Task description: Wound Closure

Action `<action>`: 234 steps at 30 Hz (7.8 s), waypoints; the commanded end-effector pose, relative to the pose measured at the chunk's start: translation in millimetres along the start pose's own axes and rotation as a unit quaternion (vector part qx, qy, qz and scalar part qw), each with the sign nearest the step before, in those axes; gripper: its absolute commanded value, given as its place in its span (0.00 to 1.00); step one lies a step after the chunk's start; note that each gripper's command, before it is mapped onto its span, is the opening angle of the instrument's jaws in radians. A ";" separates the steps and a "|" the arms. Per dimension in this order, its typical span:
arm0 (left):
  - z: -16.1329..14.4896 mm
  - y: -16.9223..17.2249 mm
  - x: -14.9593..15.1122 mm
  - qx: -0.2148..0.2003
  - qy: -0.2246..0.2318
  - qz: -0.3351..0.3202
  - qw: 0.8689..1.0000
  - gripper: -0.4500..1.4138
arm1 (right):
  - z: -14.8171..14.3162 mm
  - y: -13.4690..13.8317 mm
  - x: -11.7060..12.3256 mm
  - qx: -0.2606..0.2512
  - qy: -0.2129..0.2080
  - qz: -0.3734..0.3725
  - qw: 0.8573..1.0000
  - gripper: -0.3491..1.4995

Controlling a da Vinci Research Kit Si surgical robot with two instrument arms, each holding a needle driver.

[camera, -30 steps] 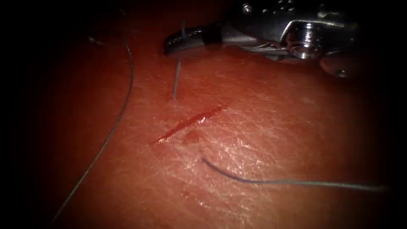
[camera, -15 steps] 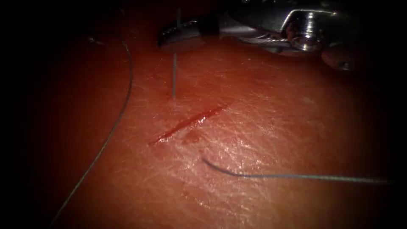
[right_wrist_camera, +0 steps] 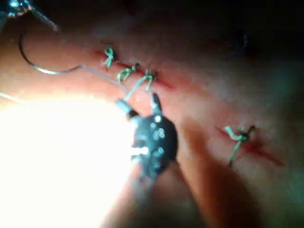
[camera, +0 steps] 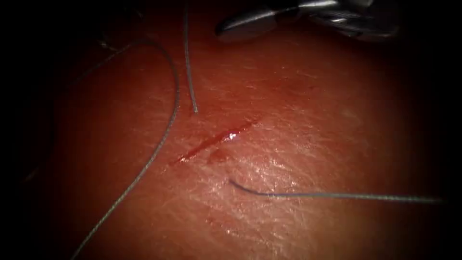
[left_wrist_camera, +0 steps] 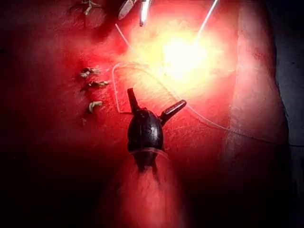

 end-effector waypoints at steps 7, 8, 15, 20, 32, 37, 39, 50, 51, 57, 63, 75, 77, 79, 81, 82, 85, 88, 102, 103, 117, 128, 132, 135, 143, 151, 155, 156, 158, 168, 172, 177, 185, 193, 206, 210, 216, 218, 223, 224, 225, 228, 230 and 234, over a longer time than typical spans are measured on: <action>1.9 2.7 1.5 -0.005 0.002 -0.016 1.000 0.92 | -1.4 -0.3 -0.5 0.010 0.001 -0.001 1.000 0.96; 3.2 3.8 2.4 -0.011 0.002 -0.016 1.000 0.92 | -2.4 -0.5 -0.7 0.014 -0.004 -0.002 1.000 0.96; 8.6 9.4 5.9 -0.024 0.006 0.002 1.000 0.86 | -10.2 -1.5 -3.3 0.037 -0.030 -0.019 0.999 0.91; 11.7 12.6 7.6 -0.017 -0.020 0.017 1.000 0.81 | -12.1 -1.1 -4.0 0.015 -0.048 -0.012 0.999 0.90; 21.6 15.9 7.7 -0.003 -0.090 0.056 0.994 0.78 | -11.4 -1.4 -4.8 0.002 -0.058 -0.008 0.998 0.91; 24.8 14.9 6.9 0.005 -0.111 0.059 0.992 0.78 | -10.3 -1.9 -5.4 0.009 -0.061 -0.011 0.998 0.91; 25.4 14.3 6.9 0.008 -0.111 0.059 0.992 0.78 | -9.9 -2.1 -5.6 0.011 -0.061 -0.012 0.998 0.91; 28.1 11.3 5.3 0.024 -0.140 0.070 0.987 0.78 | -9.5 -2.2 -5.8 0.014 -0.062 -0.013 0.998 0.91; 28.4 11.2 5.0 0.023 -0.141 0.071 0.987 0.78 | -9.5 -2.2 -5.8 0.014 -0.062 -0.013 0.998 0.91; 30.6 10.3 3.8 0.015 -0.148 0.072 0.986 0.74 | -9.5 -2.1 -5.8 0.014 -0.062 -0.013 0.998 0.91; 31.1 8.7 3.6 0.010 -0.148 0.074 0.986 0.68 | -9.2 -2.1 -6.1 0.013 -0.062 -0.011 0.998 0.91; 30.9 9.5 4.1 0.042 -0.149 0.126 0.980 0.00 | -9.2 -2.0 -6.1 0.013 -0.062 -0.008 0.998 0.91; 30.2 9.5 4.2 0.051 -0.148 0.129 0.979 0.00 | -9.2 -2.0 -6.1 0.013 -0.062 -0.008 0.998 0.91; 29.3 9.4 4.3 0.056 -0.144 0.132 0.979 0.00 | -9.2 -2.1 -6.1 0.013 -0.062 -0.008 0.998 0.91; 27.8 9.3 4.3 0.060 -0.141 0.138 0.978 0.00 | -9.2 -2.4 -6.1 0.017 -0.062 -0.008 0.998 0.90; 27.0 9.3 4.2 0.062 -0.141 0.139 0.978 0.00 | -9.2 -2.5 -6.0 0.019 -0.062 -0.009 0.998 0.89; 23.2 9.0 3.2 0.054 -0.137 0.150 0.978 0.00 | -9.0 -3.2 -6.0 0.043 -0.061 -0.009 0.997 0.84; 20.3 8.6 2.5 0.049 -0.117 0.198 0.972 0.00 | -8.3 -4.1 -6.3 0.082 -0.059 -0.023 0.995 0.76; 16.1 6.6 0.9 -0.059 -0.063 0.281 0.956 0.00 | -0.6 -13.1 -5.0 0.199 -0.042 -0.130 0.970 0.68; 16.1 6.6 0.9 -0.065 -0.058 0.282 0.955 0.00 | 0.0 -13.6 -5.2 0.199 -0.043 -0.134 0.970 0.68; 16.0 6.4 1.0 -0.079 -0.032 0.289 0.954 0.00 | 4.3 -15.4 -8.0 0.197 -0.070 -0.122 0.970 0.66; 15.8 6.3 0.8 -0.075 -0.033 0.290 0.954 0.00 | 4.9 -15.4 -7.5 0.183 -0.057 -0.102 0.976 0.00; 15.7 6.3 0.8 -0.076 -0.033 0.287 0.954 0.00 | 4.6 -14.9 -7.4 0.154 -0.054 -0.066 0.984 0.00; 15.6 6.2 0.8 -0.075 -0.033 0.285 0.955 0.00 | 3.8 -14.9 -7.0 0.159 -0.054 -0.064 0.984 0.00; 15.6 6.1 1.0 -0.069 -0.034 0.258 0.963 0.09 | 3.5 -14.7 -6.6 0.159 -0.058 -0.059 0.984 0.00; 15.1 5.3 3.4 -0.024 -0.043 0.086 0.995 0.94 | 3.5 -13.9 -7.1 0.156 -0.066 -0.063 0.984 0.00; 14.1 5.6 5.5 -0.011 -0.040 0.072 0.997 0.95 | 3.7 -12.5 -7.5 0.151 -0.075 -0.062 0.984 0.00; 14.0 5.7 5.9 -0.010 -0.039 0.070 0.997 0.95 | 3.8 -12.1 -7.6 0.149 -0.077 -0.061 0.984 0.00; 13.9 6.2 6.7 -0.007 -0.037 0.066 0.997 0.94 | 4.0 -11.0 -7.8 0.144 -0.082 -0.051 0.985 0.00; 15.6 6.5 8.2 0.021 -0.050 0.111 0.992 0.90 | 4.4 -6.1 -10.3 0.124 -0.102 0.021 0.987 0.00; 16.0 5.0 8.9 0.062 -0.085 0.107 0.989 0.89 | 4.9 -5.1 -11.9 0.118 -0.118 0.027 0.986 0.00; 16.8 3.5 10.1 0.093 -0.138 0.115 0.979 0.88 | 5.6 -4.3 -13.0 0.111 -0.139 0.027 0.984 0.00; 19.9 3.3 11.7 0.101 -0.182 0.176 0.962 0.85 | 6.8 -3.6 -14.8 0.106 -0.176 0.046 0.978 0.00; 21.7 4.5 8.0 0.060 -0.283 0.257 0.922 0.82 | 7.6 -3.6 -16.4 0.113 -0.221 0.060 0.967 0.00; 24.3 4.3 8.1 0.087 -0.324 0.292 0.896 0.81 | 8.4 -4.1 -17.3 0.117 -0.225 0.064 0.965 0.00; 25.1 4.4 7.1 0.090 -0.334 0.300 0.889 0.77 | 8.4 -4.1 -17.3 0.116 -0.225 0.067 0.965 0.00; 25.5 3.8 6.2 0.094 -0.339 0.301 0.886 0.62 | 8.3 -4.2 -17.3 0.117 -0.225 0.066 0.965 0.00; 25.5 3.9 6.3 0.095 -0.339 0.301 0.886 0.37 | 8.3 -4.2 -17.4 0.117 -0.225 0.066 0.965 0.00; 25.1 5.1 7.1 0.144 -0.258 0.297 0.908 0.00 | 8.2 -4.2 -17.4 0.116 -0.225 0.069 0.965 0.00; 24.9 5.2 7.4 0.151 -0.246 0.304 0.908 0.00 | 8.1 -4.2 -17.4 0.117 -0.225 0.069 0.965 0.00; 24.7 5.4 7.7 0.157 -0.237 0.310 0.907 0.00 | 8.0 -4.2 -17.4 0.117 -0.225 0.069 0.965 0.00; 23.3 6.1 8.8 0.166 -0.203 0.314 0.913 0.00 | 7.7 -4.2 -17.3 0.118 -0.225 0.069 0.965 0.00; 21.1 6.8 9.6 0.169 -0.183 0.311 0.917 0.00 | 7.0 -4.2 -17.2 0.121 -0.226 0.068 0.964 0.00; 17.1 7.7 9.1 0.153 -0.165 0.316 0.922 0.00 | 5.3 -4.3 -16.8 0.127 -0.205 0.069 0.968 0.00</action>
